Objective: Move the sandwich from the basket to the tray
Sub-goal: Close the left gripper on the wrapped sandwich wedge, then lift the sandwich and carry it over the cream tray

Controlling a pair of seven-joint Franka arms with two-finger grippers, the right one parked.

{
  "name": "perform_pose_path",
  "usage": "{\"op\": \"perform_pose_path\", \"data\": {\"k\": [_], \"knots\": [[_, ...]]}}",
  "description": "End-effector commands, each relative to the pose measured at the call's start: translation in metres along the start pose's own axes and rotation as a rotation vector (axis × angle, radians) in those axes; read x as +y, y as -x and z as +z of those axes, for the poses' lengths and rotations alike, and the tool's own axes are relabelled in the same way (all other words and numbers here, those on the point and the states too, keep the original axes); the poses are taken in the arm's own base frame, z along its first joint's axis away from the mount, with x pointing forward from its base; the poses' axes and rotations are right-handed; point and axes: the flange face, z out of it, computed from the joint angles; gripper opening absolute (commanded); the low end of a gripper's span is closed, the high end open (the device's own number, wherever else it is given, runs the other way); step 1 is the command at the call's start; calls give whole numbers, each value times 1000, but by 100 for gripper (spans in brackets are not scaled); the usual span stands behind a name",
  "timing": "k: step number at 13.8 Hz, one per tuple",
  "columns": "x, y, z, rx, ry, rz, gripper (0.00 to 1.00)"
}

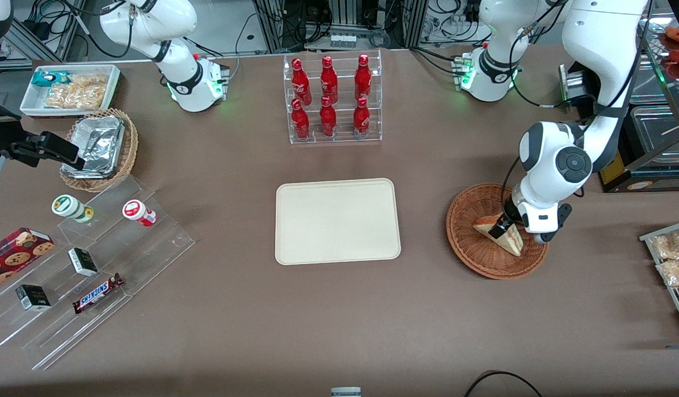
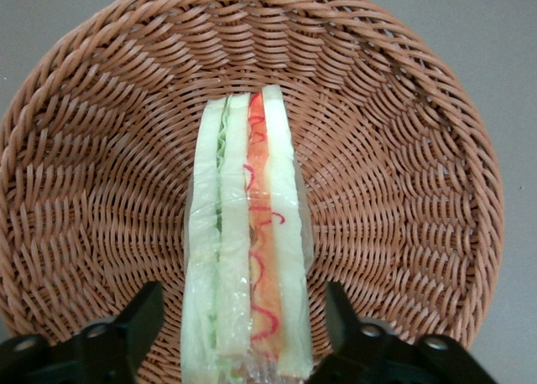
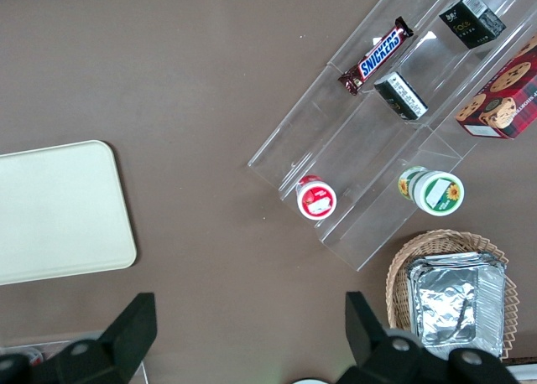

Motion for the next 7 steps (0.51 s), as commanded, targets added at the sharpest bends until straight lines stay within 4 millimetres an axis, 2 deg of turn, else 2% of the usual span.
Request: {"op": "perform_pose_path", "data": {"k": [1, 4, 6, 7], "knots": [[5, -1, -8, 16, 21, -10, 8], [13, -8, -36, 14, 9, -8, 6], [25, -12, -77, -16, -55, 6, 6], [38, -9, -105, -27, -76, 25, 6]]}}
